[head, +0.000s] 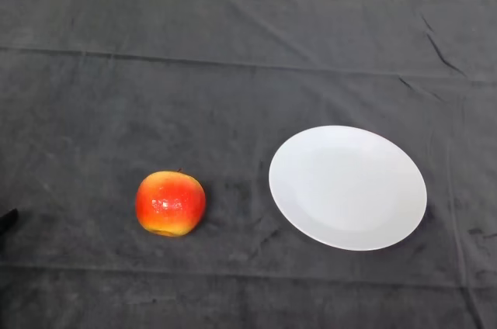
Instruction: Move the apple to the plate
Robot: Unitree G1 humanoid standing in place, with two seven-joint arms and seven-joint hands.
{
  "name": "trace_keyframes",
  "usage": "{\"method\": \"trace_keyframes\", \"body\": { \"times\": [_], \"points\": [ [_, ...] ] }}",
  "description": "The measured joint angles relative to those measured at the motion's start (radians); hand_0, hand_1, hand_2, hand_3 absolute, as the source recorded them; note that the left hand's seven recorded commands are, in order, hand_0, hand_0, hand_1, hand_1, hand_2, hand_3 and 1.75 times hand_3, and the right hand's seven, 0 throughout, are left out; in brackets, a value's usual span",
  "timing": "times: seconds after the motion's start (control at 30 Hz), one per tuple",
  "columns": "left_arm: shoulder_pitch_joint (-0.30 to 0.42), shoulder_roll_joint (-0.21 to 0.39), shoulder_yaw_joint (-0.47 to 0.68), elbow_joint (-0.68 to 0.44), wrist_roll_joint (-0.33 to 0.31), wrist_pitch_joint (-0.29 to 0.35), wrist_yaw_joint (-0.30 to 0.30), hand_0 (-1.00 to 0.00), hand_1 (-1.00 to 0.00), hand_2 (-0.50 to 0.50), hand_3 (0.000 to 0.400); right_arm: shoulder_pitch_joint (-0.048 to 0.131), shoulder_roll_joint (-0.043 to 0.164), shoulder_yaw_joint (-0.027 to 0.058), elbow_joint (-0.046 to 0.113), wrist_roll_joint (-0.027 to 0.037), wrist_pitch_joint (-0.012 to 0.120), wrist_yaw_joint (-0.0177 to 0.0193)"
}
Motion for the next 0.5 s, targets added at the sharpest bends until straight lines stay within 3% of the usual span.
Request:
{"method": "trace_keyframes", "body": {
  "times": [0.5],
  "points": [
    [0.0,0.0,0.002,0.0,0.021,-0.001,0.0,0.0,0.0,0.0,0.0,0.0,0.0,0.0,0.0,-0.0001,0.0,0.0]
  ]
}}
